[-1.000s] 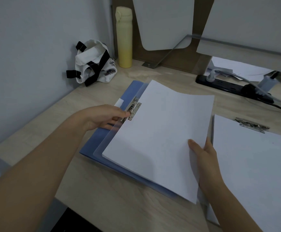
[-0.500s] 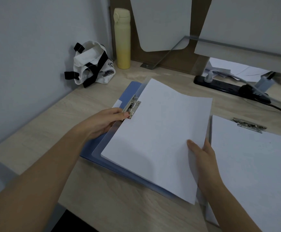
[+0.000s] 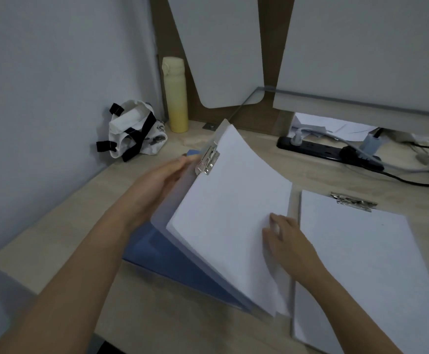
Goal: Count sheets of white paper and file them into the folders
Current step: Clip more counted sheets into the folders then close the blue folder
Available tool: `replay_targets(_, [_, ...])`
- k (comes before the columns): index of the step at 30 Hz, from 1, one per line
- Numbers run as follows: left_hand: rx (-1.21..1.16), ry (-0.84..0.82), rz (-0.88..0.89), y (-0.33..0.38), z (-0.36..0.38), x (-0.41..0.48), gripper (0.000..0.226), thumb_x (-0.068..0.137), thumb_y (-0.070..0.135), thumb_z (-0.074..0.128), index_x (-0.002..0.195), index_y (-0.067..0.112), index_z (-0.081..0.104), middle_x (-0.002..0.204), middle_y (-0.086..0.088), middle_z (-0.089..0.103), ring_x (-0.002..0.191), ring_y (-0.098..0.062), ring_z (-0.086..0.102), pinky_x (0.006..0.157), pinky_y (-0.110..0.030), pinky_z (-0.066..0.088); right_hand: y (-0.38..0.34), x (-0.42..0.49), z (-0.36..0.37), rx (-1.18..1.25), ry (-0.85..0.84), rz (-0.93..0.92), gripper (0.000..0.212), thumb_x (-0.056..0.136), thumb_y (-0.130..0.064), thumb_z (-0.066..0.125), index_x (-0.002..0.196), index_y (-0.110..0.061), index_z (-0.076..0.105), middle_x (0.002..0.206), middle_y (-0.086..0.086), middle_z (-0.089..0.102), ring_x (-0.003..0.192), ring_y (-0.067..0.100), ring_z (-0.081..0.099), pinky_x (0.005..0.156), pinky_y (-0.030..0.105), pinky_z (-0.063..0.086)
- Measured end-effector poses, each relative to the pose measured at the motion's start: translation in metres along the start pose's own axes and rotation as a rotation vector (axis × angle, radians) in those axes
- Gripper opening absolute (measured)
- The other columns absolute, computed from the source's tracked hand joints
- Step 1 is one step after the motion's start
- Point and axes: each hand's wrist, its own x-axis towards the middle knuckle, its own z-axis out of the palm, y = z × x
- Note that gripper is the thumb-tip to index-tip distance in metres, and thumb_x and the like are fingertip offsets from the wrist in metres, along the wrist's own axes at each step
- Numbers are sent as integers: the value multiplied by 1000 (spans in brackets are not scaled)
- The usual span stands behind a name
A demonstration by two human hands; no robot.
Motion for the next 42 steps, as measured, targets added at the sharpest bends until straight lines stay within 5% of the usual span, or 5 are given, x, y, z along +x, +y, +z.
replay_targets(12, [448,-305,137,-28,182,11,43,95,29,50,138,30,44,137,16,46,127,3,43,94,-4,35,44,-57,-154,1339,-319,-2,74,89,-65,22,140,-14,41,140,17,48,127,35,48,105,54,37])
replay_targets(18, [1098,-340,48,-82,207,17,54,99,42,28,149,29,13,161,5,3,147,-11,3,116,-28,10,123,-70,-170,869,110,260,54,97,-20,36,60,-16,75,69,5,73,48,13,67,47,17,52])
replay_targets(31, [1165,-163,116,-84,163,25,46,99,29,37,144,20,33,159,-1,15,146,-15,14,115,-28,16,128,-53,-120,126,450,282,49,89,-12,53,137,-8,42,143,20,36,127,35,39,103,37,32])
replay_targets(39, [1364,308,-224,-73,12,39,66,95,43,38,149,11,15,159,-16,4,147,-30,2,118,-45,8,-3,-27,-49,641,-150,156,54,94,-19,47,144,-21,29,150,0,32,133,15,37,93,20,31])
replay_targets(42, [1181,398,-341,-71,-21,33,74,92,47,45,148,9,17,155,-17,15,141,-35,21,111,-48,24,-24,-12,-22,789,-241,263,32,92,-9,47,122,-15,40,118,3,49,87,10,52,60,9,42])
